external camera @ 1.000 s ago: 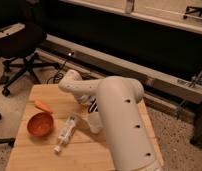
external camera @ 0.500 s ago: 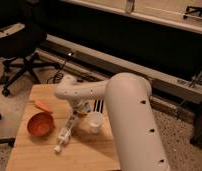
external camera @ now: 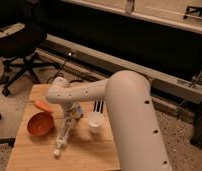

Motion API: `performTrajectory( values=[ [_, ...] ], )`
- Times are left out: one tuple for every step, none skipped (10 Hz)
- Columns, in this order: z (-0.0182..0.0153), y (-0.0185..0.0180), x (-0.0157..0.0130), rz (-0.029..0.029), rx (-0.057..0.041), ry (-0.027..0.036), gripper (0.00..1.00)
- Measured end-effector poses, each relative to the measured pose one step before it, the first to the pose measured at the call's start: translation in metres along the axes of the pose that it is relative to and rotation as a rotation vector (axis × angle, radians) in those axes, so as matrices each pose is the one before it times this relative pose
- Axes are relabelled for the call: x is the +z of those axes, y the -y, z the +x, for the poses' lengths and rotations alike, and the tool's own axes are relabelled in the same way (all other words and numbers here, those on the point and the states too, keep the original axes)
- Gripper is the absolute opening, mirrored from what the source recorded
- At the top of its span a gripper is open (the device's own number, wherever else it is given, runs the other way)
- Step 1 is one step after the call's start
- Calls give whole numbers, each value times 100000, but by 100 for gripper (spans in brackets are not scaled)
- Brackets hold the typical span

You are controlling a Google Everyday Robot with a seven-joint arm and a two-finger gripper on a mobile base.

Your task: Wipe the white sponge on the table

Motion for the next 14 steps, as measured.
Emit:
performTrajectory(
  values=[
    [630,-218,-202,-526,-793,-671,0],
    [903,-336,71,-190,-888,-535,0],
    [678,-307,236,-114,-775,178,0],
    [737,-395,190,-260,-910,424,0],
    [707,-351,194,-176,-894,524,0],
    [785,-366,89,-236,-952,350,0],
    [493,-348,-3,-231,-585,434,0],
    [481,-368,-64,-399,-540,197,0],
    [842,-376,-148,-588,-849,-306,0],
    [760,-332,-112,-386,-773,80,0],
    [438,-336,64,46,-42,331,0],
    [716,-525,136,-167,317,-261,0],
    [789,-538,47,82,716,-775,0],
    [793,-761,-102,-75,1051,-1111,0]
  ],
)
